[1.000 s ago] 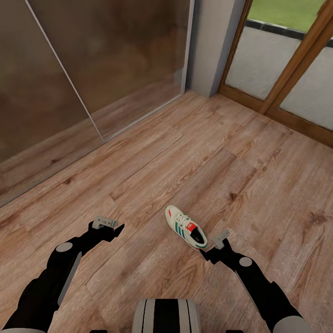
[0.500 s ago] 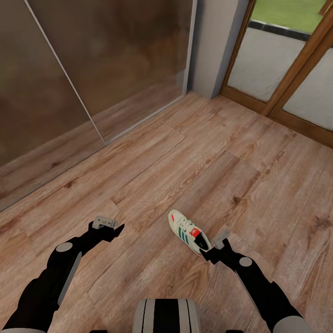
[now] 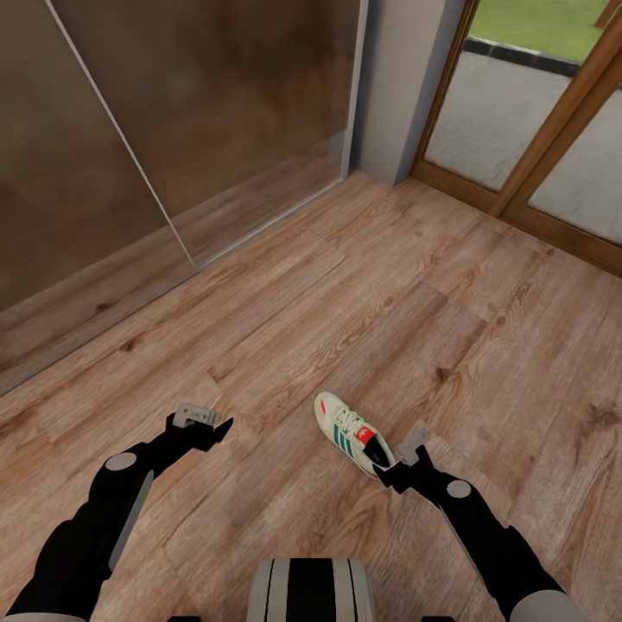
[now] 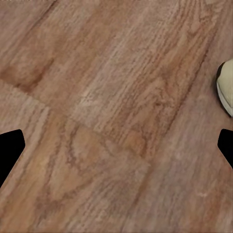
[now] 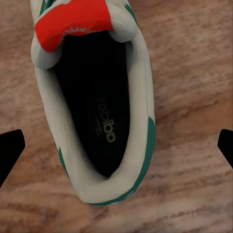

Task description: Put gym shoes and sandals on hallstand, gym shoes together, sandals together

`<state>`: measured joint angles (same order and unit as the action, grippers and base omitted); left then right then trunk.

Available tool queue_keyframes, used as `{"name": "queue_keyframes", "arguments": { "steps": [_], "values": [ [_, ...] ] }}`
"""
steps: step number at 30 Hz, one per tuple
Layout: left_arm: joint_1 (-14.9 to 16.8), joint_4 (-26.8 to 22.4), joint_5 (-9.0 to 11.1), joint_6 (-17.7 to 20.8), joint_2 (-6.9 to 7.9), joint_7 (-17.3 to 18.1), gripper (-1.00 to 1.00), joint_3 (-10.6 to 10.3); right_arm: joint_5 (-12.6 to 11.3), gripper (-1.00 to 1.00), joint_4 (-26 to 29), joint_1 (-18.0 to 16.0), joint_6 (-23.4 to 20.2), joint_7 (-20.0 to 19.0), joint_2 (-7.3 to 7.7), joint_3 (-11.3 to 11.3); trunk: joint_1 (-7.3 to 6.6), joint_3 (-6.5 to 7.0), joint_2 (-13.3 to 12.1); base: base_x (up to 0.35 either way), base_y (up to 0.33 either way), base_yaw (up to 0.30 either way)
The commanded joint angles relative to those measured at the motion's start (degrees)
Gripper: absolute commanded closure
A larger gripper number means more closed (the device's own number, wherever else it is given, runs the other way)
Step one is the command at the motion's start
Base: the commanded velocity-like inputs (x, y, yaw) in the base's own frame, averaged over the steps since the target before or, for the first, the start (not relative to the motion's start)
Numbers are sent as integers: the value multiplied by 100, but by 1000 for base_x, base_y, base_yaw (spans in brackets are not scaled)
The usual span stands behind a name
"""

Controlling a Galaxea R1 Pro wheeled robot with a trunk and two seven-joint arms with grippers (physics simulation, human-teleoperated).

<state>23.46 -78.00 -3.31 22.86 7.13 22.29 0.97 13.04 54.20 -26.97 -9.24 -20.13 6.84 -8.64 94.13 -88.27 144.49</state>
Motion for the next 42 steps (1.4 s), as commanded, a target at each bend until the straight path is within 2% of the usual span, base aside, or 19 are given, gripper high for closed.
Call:
{"name": "queue_keyframes", "arguments": {
  "steps": [1,11,25,28,32,34,42],
  "values": [
    [2,-9,-37,26,-2,43,-100,8,49,-100,12,-1,-25,-17,3,-6,-1,-4,1,0,0,0],
    [10,-15,-19,34,24,47,-100,16,49,-100,12,-1,-24,-17,7,-6,-1,-7,1,0,0,0],
    [22,-99,-12,51,9,47,-100,15,49,-100,12,-1,-25,-17,8,-6,35,-429,20,0,0,0],
    [24,-177,-13,56,6,47,-100,15,49,-100,12,-1,-25,-17,9,-6,35,-456,20,0,0,0],
    [85,-483,-12,199,-5,48,-100,14,49,-100,12,-1,-25,-17,6,-6,35,-492,20,0,0,0],
    [242,-654,-12,549,-32,48,-100,5,49,-100,12,-1,-25,-15,3,-6,35,-508,20,0,0,0],
    [341,-708,-12,725,-44,48,-100,0,49,-100,12,-1,-25,-12,2,-1,35,-528,20,0,0,0]
  ]
}}
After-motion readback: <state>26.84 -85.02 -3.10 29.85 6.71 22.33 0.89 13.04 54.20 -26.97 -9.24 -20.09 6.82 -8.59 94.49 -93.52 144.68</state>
